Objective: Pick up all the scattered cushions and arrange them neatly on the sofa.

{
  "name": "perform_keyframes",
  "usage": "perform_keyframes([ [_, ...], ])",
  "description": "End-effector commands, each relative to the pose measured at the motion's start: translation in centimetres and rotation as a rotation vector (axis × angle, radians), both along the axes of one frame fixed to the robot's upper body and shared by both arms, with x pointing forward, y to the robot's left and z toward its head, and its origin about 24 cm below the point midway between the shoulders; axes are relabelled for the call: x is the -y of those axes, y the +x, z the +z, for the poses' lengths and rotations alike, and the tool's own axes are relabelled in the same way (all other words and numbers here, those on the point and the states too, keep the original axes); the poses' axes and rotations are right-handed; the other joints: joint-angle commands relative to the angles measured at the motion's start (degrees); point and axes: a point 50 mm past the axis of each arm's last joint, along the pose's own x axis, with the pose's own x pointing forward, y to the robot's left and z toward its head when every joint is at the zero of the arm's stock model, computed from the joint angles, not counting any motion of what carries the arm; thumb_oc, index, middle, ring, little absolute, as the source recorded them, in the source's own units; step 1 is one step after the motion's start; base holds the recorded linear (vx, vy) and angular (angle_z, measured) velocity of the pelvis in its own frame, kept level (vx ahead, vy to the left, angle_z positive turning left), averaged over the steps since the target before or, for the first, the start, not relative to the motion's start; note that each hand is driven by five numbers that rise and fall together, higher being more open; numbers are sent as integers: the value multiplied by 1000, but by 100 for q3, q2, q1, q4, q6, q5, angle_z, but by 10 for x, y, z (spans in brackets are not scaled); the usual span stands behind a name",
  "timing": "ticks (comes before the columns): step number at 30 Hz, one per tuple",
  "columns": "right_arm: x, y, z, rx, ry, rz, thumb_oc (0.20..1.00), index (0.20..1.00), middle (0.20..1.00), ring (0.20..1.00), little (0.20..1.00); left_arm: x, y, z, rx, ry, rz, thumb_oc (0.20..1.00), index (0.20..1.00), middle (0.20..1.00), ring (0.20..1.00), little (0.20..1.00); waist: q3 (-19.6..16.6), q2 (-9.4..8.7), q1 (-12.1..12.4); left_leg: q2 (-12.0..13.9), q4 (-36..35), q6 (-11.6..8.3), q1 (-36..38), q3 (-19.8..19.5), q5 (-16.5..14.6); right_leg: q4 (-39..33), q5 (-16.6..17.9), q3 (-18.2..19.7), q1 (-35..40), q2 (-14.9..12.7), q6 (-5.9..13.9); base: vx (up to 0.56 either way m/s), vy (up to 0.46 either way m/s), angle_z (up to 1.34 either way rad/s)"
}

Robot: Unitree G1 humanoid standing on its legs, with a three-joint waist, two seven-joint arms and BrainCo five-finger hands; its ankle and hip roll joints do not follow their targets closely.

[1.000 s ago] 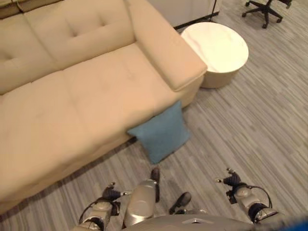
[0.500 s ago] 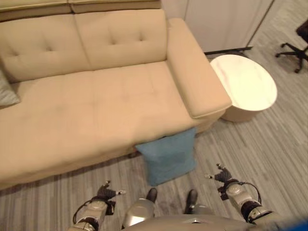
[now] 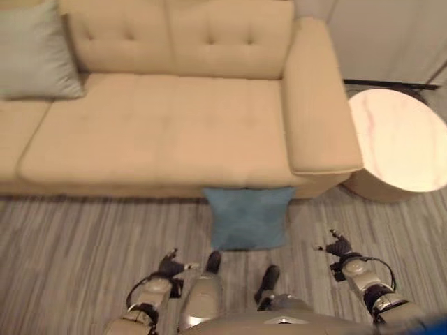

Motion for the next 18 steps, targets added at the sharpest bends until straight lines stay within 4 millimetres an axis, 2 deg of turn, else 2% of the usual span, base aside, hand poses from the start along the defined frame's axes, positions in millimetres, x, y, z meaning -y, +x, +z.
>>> perform_keyframes([
  [1, 3, -1, 1, 9, -2, -10, 1000, 1000, 1000, 1000, 1000, -10, -8, 0, -18, 25, 8, 1000, 1000, 1000, 1000, 1000, -104, -97, 62, 55, -224, 151, 366, 168, -501, 177, -256, 279, 441, -168, 716, 131, 46, 21],
  [6, -6, -5, -4, -9, 22, -11, 1000, 1000, 1000, 1000, 1000, -21, -22, -3, -67, 47, 28, 1000, 1000, 1000, 1000, 1000, -218, -224, 180, -43, -473, 244, 601, -16, -531, 333, -312, 296, 515, -205, 773, 105, 96, 4],
  [9, -13, -1, -3, 4, 35, 8, 1000, 1000, 1000, 1000, 1000, -29, -22, -1, -63, 59, 38, 1000, 1000, 1000, 1000, 1000, -159, -241, 248, -91, -535, 373, 668, -110, -596, 998, -399, 416, 255, -300, 814, 11, 132, -6],
  [11, -18, 8, 1, 33, 45, 21, 1000, 1000, 1000, 1000, 1000, -34, -17, 3, -47, 78, 39, 1000, 1000, 1000, 1000, 1000, -47, -198, 224, -96, -484, 458, 631, -195, -599, 1663, -353, 663, -159, -385, 885, -38, 120, -17],
  [12, -20, 13, 4, 53, 52, 24, 1000, 1000, 1000, 1000, 1000, -36, -13, 5, -32, 86, 38, 1000, 1000, 1000, 1000, 1000, -11, -167, 169, -113, -477, 489, 575, -287, -582, 1813, -317, 947, -381, -348, 935, -41, 81, -14],
  [14, -20, 18, 8, 82, 56, 30, 1000, 1000, 1000, 1000, 1000, -36, -4, 9, 2, 96, 23, 1000, 1000, 1000, 1000, 1000, 48, -104, 53, -162, -539, 503, 587, -447, -568, 1671, -426, 1579, -537, -121, 896, -4, 49, 14],
  [15, -19, 20, 10, 88, 52, 34, 1000, 1000, 1000, 1000, 1000, -35, 0, 11, 16, 97, 22, 1000, 1000, 1000, 1000, 1000, 60, -86, 17, -180, -563, 499, 564, -511, -542, 1563, -410, 1729, -616, -85, 861, 33, 11, 47],
  [16, -17, 20, 10, 90, 49, 32, 1000, 1000, 1000, 1000, 1000, -34, 4, 12, 31, 98, 10, 1000, 1000, 1000, 1000, 1000, 72, -114, -2, -235, -547, 489, 549, -561, -538, 1332, -420, 1812, -504, -77, 818, 30, -21, 62],
  [18, -17, 22, 12, 103, 46, 35, 1000, 1000, 1000, 1000, 1000, -34, 10, 15, 51, 104, 6, 1000, 1000, 1000, 1000, 1000, 143, -128, 19, -266, -517, 460, 494, -638, -518, 1188, -363, 1700, -463, -122, 791, 19, -68, 31],
])
